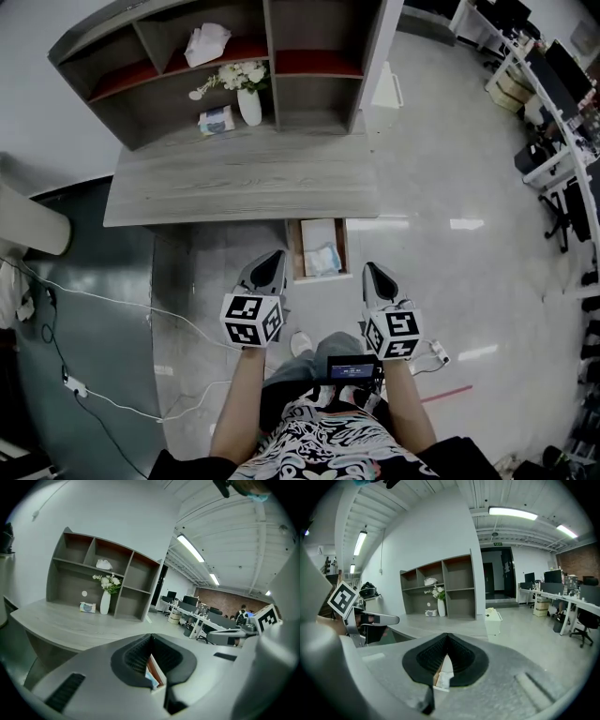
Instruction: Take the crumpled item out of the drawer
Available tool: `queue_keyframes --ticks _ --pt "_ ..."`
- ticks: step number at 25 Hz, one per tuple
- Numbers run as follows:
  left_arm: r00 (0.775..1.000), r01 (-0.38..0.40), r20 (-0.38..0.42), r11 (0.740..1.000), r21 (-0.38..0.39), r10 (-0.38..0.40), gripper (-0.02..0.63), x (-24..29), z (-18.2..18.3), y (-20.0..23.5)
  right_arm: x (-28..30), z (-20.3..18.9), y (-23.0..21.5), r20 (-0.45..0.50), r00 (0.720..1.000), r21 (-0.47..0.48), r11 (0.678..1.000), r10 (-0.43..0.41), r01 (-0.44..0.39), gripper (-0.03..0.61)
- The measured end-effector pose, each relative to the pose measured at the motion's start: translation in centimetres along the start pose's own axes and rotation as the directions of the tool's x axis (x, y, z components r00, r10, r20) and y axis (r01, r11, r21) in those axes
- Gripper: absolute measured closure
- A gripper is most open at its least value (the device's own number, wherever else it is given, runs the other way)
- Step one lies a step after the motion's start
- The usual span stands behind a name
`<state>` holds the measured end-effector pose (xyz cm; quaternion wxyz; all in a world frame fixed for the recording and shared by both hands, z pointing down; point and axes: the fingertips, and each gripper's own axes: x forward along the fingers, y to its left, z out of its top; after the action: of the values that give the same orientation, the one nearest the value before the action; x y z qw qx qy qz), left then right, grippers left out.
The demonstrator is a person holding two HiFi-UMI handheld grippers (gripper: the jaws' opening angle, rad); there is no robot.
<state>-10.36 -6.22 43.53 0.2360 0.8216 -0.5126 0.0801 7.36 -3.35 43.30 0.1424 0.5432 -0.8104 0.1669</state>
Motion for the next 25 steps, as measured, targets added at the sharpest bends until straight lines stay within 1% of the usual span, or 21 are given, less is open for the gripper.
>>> queue_keyframes --ticks 3,7,15,19,25 --pt "1.000 0.012 -0.008 1.000 0.010 -0.012 0.607 0.5 0.8 0.2 1.0 0.7 0.1 -0.010 1.000 -0.005 1.000 -0.005 0.005 0.574" --pt "1.000 0.000 -0.004 1.000 0.008 0.000 0.607 1.0 1.6 1.9 2.3 1.4 0.7 -0.008 1.000 -0.013 1.000 0.000 -0.001 0.574" --pt "1.000 -0.015 -0.009 1.000 -0.002 0.015 0.606 1.8 1.6 3.0 3.5 0.7 0.5 -0.027 1.000 -0.009 1.000 0.008 -0.008 0.574" --pt "1.000 -0.021 -0.014 1.000 0.007 0.022 0.607 2.2 1.7 3.4 4.5 0.3 0.2 -0.036 0.999 -0.011 1.000 0.018 -0.018 0.574" --pt "0.999 -0.028 -0.026 1.000 -0.003 0.028 0.607 3.3 1.8 4.2 5.8 0.6 -0.2 -0.037 0.999 -0.001 1.000 0.028 -0.028 0.574"
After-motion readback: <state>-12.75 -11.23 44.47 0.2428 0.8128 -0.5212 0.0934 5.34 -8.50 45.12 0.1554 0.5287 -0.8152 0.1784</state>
